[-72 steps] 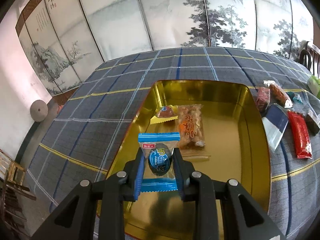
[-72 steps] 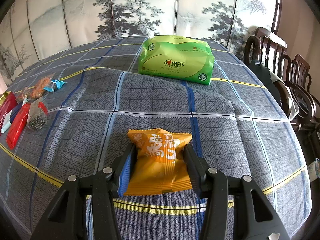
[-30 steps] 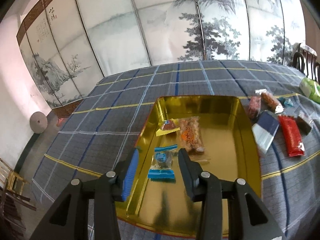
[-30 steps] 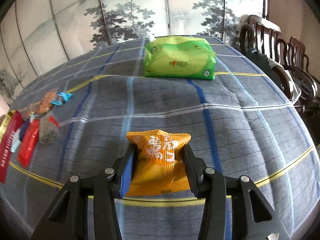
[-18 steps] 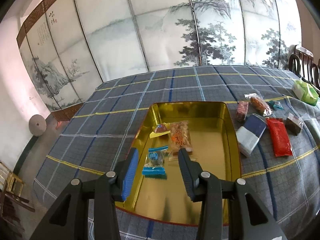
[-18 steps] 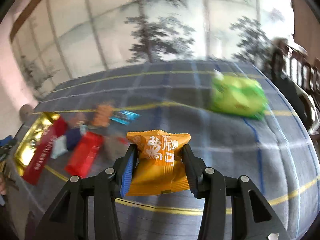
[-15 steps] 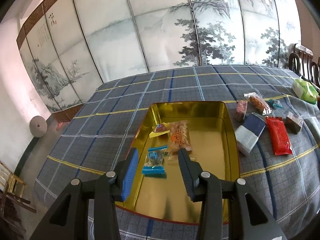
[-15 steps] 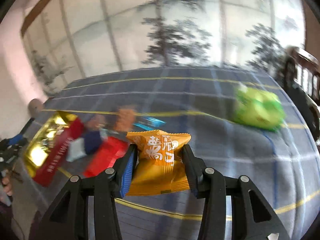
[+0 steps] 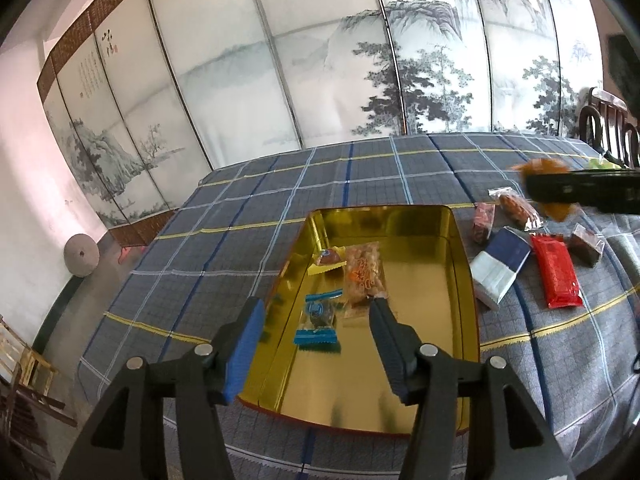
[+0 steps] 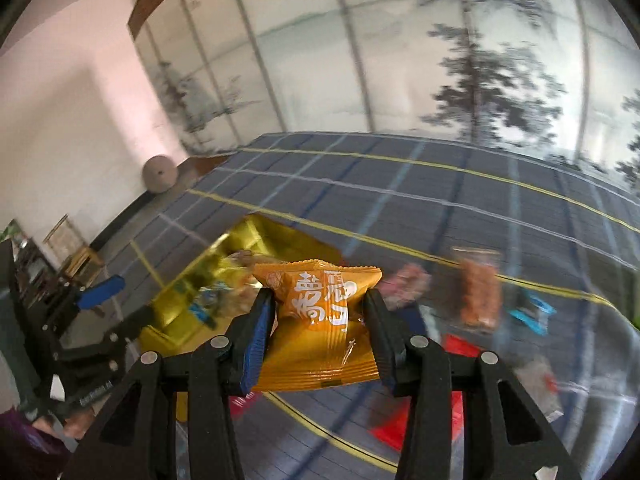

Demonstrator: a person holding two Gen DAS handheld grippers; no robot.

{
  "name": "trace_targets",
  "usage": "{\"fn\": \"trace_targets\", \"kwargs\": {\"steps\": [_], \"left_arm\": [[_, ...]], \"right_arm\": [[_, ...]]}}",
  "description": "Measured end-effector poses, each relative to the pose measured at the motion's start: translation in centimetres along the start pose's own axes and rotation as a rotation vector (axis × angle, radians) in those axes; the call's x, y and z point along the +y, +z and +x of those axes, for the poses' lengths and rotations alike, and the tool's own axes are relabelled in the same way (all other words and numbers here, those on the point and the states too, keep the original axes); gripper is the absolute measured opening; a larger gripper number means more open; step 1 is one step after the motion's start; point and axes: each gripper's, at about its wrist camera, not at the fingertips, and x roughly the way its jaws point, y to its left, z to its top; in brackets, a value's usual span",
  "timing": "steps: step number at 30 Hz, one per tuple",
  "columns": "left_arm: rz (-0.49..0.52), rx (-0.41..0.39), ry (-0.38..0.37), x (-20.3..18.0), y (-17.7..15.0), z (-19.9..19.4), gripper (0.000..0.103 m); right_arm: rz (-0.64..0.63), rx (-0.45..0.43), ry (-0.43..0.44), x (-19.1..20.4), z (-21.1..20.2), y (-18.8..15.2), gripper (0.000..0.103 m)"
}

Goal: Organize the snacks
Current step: 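Carry the orange pastry packet over the gold tin with the right tool, then release the orange packet into the tin and withdraw the right tool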

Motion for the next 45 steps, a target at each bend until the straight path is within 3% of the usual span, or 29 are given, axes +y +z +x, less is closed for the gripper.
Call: {"fn": "trace_targets", "kwargs": {"steps": [8, 21, 38, 45], "left_arm": [[-0.016, 0.015, -0.013, 1.0, -0.4, 0.5, 0.056], [-0.074, 0.043, -0.053, 2.9, -0.4, 1.2, 0.056], [-0.084, 0.052, -0.064, 3.2, -0.4, 1.6, 0.056], [-0.082, 0.061, -0.062, 3.0, -0.3, 1.9, 0.056]], "right_arm": [[-0.015, 0.064, 0.039, 2.4, 5.2, 1.2, 0.042], [0.008, 0.139, -0.008, 2.3, 10.6, 1.8, 0.042], [-0.003, 0.151, -0.006, 3.0, 12.3, 2.4, 0.043], [0.032, 0.104, 0.035, 2.8, 11.8, 2.9, 0.045]]}}
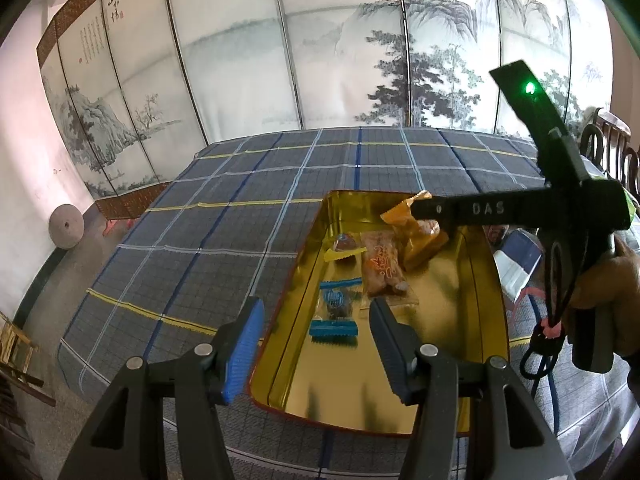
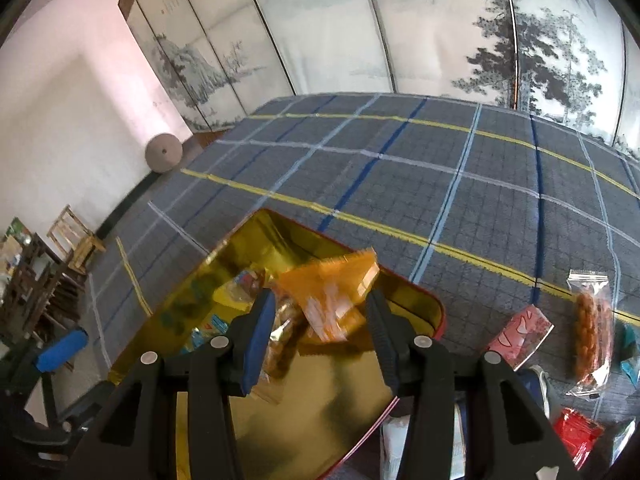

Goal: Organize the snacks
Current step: 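Release the orange packet into the tin and withdraw the right tool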

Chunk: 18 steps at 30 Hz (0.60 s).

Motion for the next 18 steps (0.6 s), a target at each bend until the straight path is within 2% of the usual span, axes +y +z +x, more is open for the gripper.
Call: {"fn": "trace_targets", "kwargs": {"steps": [4, 7, 10, 13, 18], "left_arm": [[0.002, 0.008, 0.000, -0.1, 0.0, 0.2, 0.056], [0.009, 0.015, 0.003, -0.4, -0.1, 0.2, 0.056], [0.014, 0.020, 0.001, -0.5, -0.1, 0.2, 0.056], [0.027, 0.019, 0.002, -0.7, -0.2, -0.1, 0.056], [0.067, 0.023, -0.048, -2.0, 0.1, -0.7, 0.056]], "right_arm": [[0.001, -0.027, 0.015, 0.1, -1.0, 0.0, 0.045], [0.011, -0.089, 0.035, -0.2, -3.2, -0.5, 0.045], [0.015, -0.149, 0.010, -1.3, -6.3, -2.0, 0.046], [0.031, -0.201, -0.064, -3.6, -10.1, -4.9, 0.052], [0.082, -0.197, -0.286, -10.0, -15.7, -11.0, 0.053]]}}
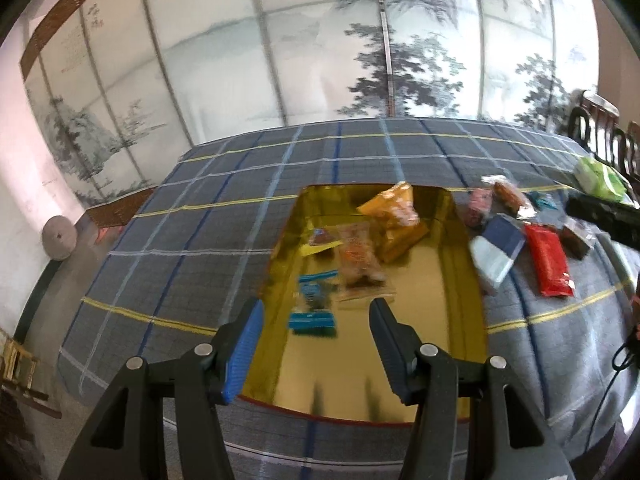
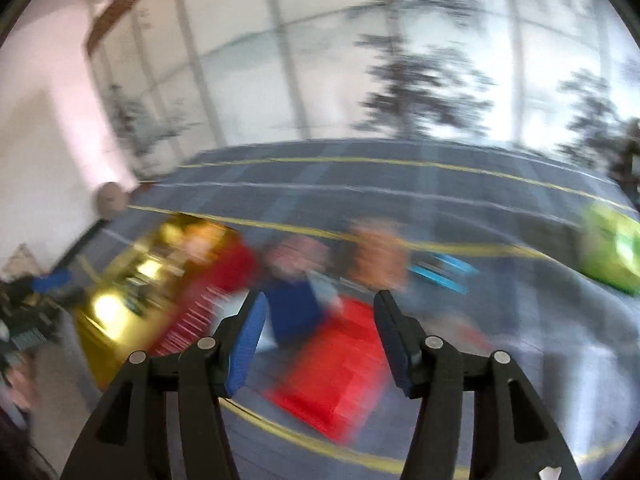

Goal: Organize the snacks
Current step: 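Release the orange packet into the tin and withdraw the right tool, then grasp the red packet with the left tool while the right tool grasps the clear grey-filled bag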

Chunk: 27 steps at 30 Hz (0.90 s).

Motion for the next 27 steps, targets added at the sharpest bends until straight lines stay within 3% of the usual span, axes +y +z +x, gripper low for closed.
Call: {"fn": "trace_targets", "kwargs": {"steps": [3, 8, 12, 15, 20, 27], "left_arm": [[0.035, 0.005, -0.030, -1.6, 0.5, -0.4, 0.056], [0.104, 0.033, -0.148, -5.1, 1.3, -1.0, 0.056], [0.142, 0.077, -0.234, -8.0, 2.2, -1.2, 0.056], [0.182, 0.096, -0.295, -10.5, 3.0, -1.0, 0.056], [0.247, 0.180, -0.383, -15.6, 4.2, 1.3, 0.056], [0.236, 0.337, -0.413, -22.0, 6.4, 7.8, 0.056]], "right_arm": [[0.017, 0.037, -0.161, -5.2, -1.6, -2.7, 0.053], [0.030, 0.071, -0.315, -10.5, -2.6, -6.0, 0.053], [0.128, 0.070, -0.272, -13.1, -3.0, -7.7, 0.053], [0.151, 0.020, -0.222, -13.5, -3.6, -7.5, 0.054], [0.211, -0.006, -0.142, -14.6, -4.2, -8.1, 0.055], [0.236, -0.054, -0.065, -14.9, -5.0, -8.4, 0.058]]}}
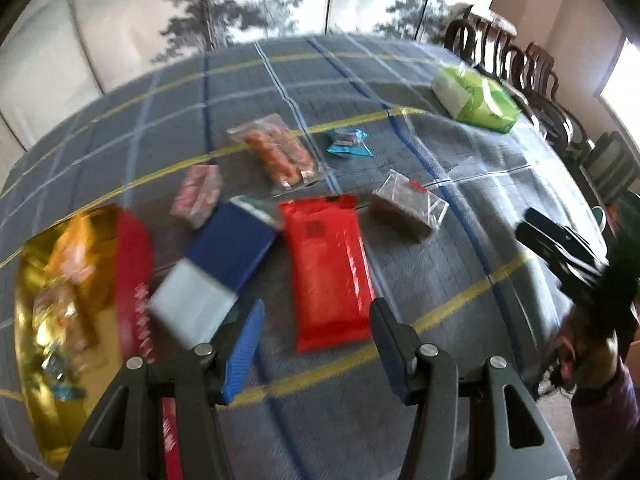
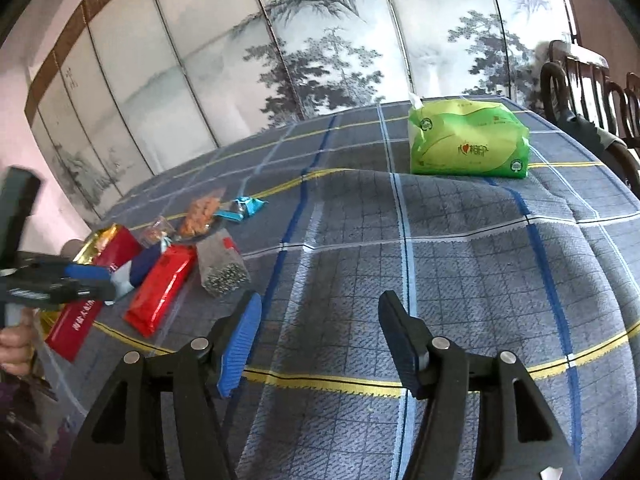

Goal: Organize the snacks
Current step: 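Grasp the red packet with the left tool while the right tool grasps the clear grey-filled bag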

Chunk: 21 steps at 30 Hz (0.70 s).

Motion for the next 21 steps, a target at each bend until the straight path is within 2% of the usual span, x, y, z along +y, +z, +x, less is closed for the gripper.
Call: {"fn": "trace_targets", "kwargs": {"steps": [5, 7, 13, 16, 18, 19, 21], "left_arm": [[-0.031, 0.084, 0.044, -0.3, 2.0, 4.0, 0.057], [-0.049, 0.073, 0.029, -0.3, 2.5, 4.3, 0.057], [-0.001, 0.101, 0.074, -2.3, 3.5, 5.8, 0.059], [-0.006, 0.078, 0.080, -2.4, 3.6, 6.2, 0.061], [-0.023, 0.070, 0.060, -2.3, 3.6, 6.3, 0.058], [-0.024, 0.055, 0.065, -2.4, 3.5, 6.1, 0.047], [-0.007, 0.044, 0.114, -2.9, 3.2, 5.7, 0.044]], "right_arm": [[0.009, -0.014, 0.055, -0.3, -0.4, 0.0, 0.059], [0.016, -0.017, 0.076, -0.5, -0.5, 0.0, 0.060], [0.024, -0.022, 0.106, -0.7, -0.6, 0.0, 0.062], [0.028, -0.025, 0.115, -0.7, -0.7, 0.0, 0.063], [0.034, -0.027, 0.114, -0.8, -0.6, 0.0, 0.064], [0.034, -0.025, 0.113, -0.9, -0.7, 0.0, 0.064], [0.041, -0.019, 0.111, -1.0, -0.5, 0.0, 0.064]]}}
